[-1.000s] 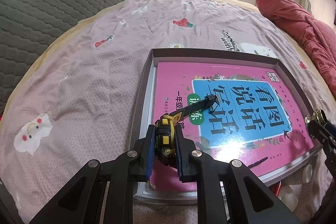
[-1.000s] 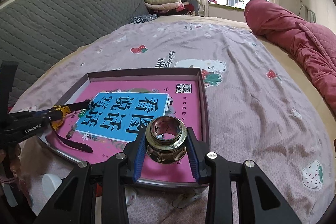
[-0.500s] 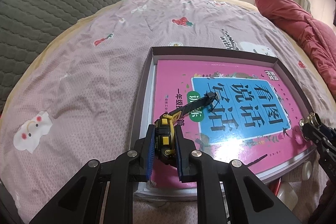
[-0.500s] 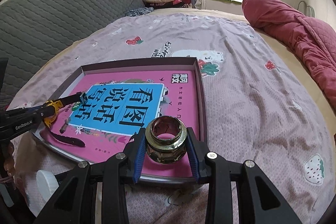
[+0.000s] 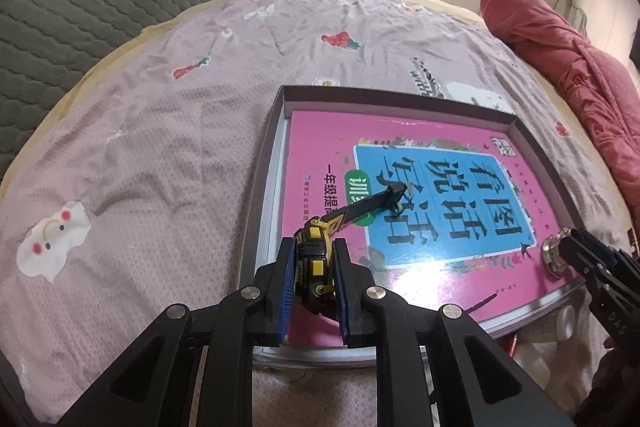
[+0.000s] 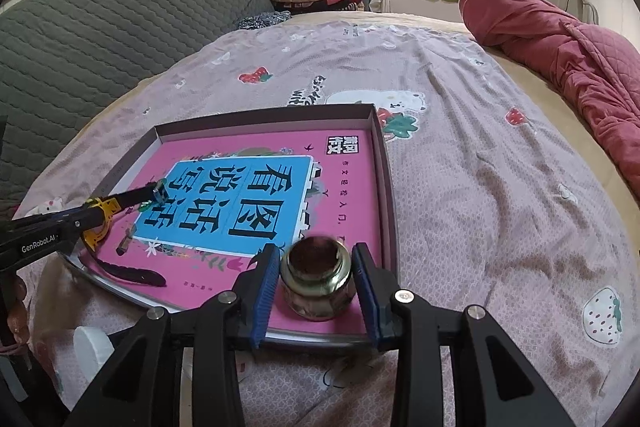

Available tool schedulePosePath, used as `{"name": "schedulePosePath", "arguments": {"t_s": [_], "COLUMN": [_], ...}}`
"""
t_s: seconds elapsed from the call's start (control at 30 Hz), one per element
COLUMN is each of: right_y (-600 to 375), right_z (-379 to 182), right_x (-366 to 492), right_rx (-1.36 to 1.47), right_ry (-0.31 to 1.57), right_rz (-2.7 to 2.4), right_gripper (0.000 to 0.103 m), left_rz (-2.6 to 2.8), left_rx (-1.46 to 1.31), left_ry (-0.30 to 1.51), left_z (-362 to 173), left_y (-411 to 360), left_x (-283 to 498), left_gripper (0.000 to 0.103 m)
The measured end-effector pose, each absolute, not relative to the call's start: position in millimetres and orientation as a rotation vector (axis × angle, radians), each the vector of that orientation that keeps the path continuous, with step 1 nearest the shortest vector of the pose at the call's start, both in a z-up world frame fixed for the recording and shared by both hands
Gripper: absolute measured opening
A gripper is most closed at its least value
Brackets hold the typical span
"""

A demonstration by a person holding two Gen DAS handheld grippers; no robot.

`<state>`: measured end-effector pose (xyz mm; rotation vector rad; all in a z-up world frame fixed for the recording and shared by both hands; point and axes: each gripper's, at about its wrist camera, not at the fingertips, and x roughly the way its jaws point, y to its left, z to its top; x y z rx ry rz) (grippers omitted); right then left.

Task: Organize rigid objects
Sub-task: 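Lower the watch into the tray and open the left tool while the right releases the fitting there, then withdraw both open tools from the tray back toward the remaining objects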

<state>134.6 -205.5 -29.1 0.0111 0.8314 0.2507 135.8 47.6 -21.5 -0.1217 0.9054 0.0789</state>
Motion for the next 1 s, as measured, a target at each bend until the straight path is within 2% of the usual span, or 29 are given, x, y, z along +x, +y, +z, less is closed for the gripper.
{"name": "schedulePosePath", "arguments": {"t_s": [0.27,0.4,0.57,0.7,0.83,1.0], "right_y": [-205.4,-207.0,-205.7,-206.1,-207.1,-203.9], "right_z": [-22.4,-17.3,-11.9,-6.7,0.9,7.1], "right_x": [132.0,129.9,127.2,123.3,117.9,112.8], "right_rx": [0.01,0.02,0.017,0.016,0.015,0.001], "right_ry": [0.804,0.779,0.761,0.738,0.697,0.665], "right_rz": [0.245,0.25,0.256,0.262,0.267,0.276], "right_gripper": [0.039,0.045,0.045,0.046,0.051,0.052], "left_rz": [0.08,0.081,0.075,0.068,0.052,0.043], "left_rx": [-0.146,-0.156,-0.16,-0.165,-0.161,-0.146], "left_ry": [0.884,0.874,0.854,0.844,0.835,0.823], "left_z": [-11.3,-6.2,3.5,9.8,14.1,19.6], "left_y": [52.9,56.1,55.4,52.5,47.0,42.0], "left_x": [133.1,129.2,124.9,121.6,117.6,111.9], "left_gripper": [0.026,0.042,0.049,0.063,0.063,0.066]}}
